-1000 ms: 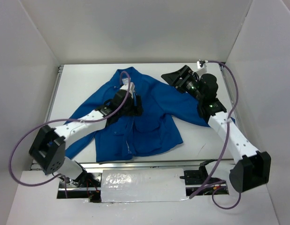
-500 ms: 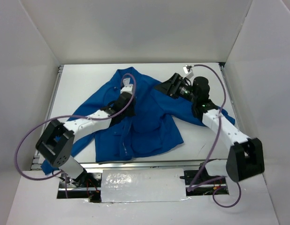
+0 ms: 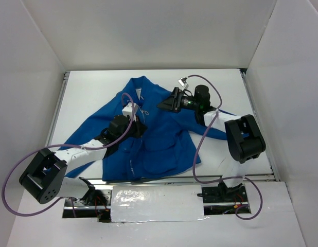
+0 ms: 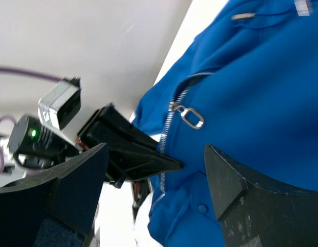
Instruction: Zip up the jacket
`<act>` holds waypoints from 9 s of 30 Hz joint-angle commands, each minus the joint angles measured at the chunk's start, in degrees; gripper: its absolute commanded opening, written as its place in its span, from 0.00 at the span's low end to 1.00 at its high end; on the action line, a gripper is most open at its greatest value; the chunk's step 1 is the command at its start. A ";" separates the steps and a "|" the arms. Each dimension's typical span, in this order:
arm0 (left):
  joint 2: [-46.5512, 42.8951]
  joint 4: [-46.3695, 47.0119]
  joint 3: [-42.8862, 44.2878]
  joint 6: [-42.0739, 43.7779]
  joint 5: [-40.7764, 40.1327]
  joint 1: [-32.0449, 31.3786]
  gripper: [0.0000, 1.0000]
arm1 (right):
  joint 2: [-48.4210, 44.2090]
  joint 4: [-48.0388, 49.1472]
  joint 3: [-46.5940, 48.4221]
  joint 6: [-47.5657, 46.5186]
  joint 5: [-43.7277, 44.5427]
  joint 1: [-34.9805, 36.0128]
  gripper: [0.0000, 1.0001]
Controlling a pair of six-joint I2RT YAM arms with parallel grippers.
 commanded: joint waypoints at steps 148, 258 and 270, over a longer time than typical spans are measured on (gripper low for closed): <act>-1.21 -5.60 2.30 8.40 23.78 1.85 0.00 | 11.17 -32.53 27.29 -34.66 -1.83 6.93 0.60; -1.39 -6.92 4.15 9.98 23.25 1.94 0.00 | 4.93 -6.91 5.86 -6.31 9.07 5.09 0.59; -0.34 -6.48 4.50 9.63 24.04 1.94 0.00 | 9.33 10.66 2.96 4.40 0.20 4.83 0.63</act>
